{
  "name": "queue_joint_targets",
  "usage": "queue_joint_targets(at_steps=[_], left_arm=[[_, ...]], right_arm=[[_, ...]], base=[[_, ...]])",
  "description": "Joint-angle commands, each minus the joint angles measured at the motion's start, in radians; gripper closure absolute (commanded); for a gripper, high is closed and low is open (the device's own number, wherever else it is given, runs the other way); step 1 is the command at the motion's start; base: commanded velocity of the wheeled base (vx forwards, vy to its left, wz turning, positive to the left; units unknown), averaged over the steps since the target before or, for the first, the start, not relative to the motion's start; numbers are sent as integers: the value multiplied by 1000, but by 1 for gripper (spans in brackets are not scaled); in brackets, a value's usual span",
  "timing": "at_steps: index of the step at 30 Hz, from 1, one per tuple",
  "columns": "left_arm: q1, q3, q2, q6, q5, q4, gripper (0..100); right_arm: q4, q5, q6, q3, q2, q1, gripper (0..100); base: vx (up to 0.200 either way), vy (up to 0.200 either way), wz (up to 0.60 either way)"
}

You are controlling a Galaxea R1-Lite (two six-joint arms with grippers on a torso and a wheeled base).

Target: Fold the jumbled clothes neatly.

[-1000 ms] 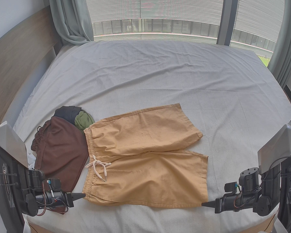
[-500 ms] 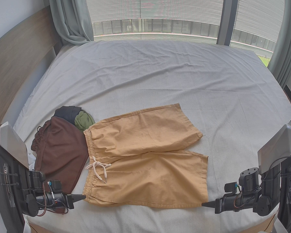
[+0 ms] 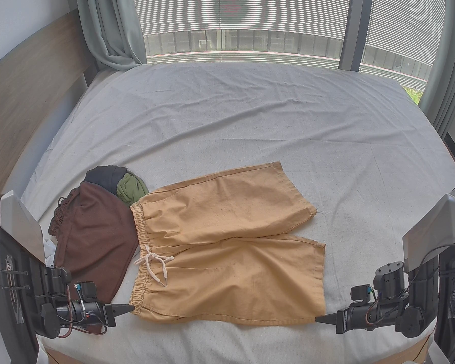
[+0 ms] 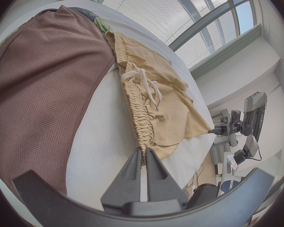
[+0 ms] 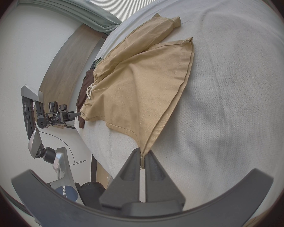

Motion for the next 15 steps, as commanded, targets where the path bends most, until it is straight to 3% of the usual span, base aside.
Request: queue_joint_targets(at_steps=[1, 9, 13, 15], left_arm=[[2, 0, -14, -3, -9, -1, 100], [0, -69, -58, -42, -9, -1, 100], [-9, -98, -100, -97, -9, -1, 100], [-24, -122, -152, -175, -9, -1, 100]], right_arm=[[-5, 0, -2, 16, -19, 0, 100], [-6, 9, 0, 16, -103, -3, 100], [-6, 34, 0, 16, -137, -6, 100], [-6, 42, 0, 10, -172, -17, 100]], base=[[0, 0, 0], [0, 0, 0], [0, 0, 0], [0, 0, 0]])
